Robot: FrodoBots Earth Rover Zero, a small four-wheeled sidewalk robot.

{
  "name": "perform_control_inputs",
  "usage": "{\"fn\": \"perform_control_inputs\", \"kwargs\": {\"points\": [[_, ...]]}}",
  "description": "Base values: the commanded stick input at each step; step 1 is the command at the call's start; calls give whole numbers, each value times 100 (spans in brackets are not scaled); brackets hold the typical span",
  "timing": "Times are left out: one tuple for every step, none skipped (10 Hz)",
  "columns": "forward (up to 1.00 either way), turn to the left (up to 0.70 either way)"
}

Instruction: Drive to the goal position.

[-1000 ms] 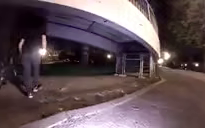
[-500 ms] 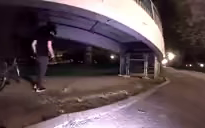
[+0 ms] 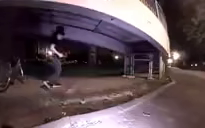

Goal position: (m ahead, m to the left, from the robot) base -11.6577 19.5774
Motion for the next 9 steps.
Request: {"fn": "perform_control_inputs", "kwargs": {"points": [[70,14],[70,14],[70,14],[70,14],[70,14],[70,13],[70,5],[70,0],[68,0]]}}
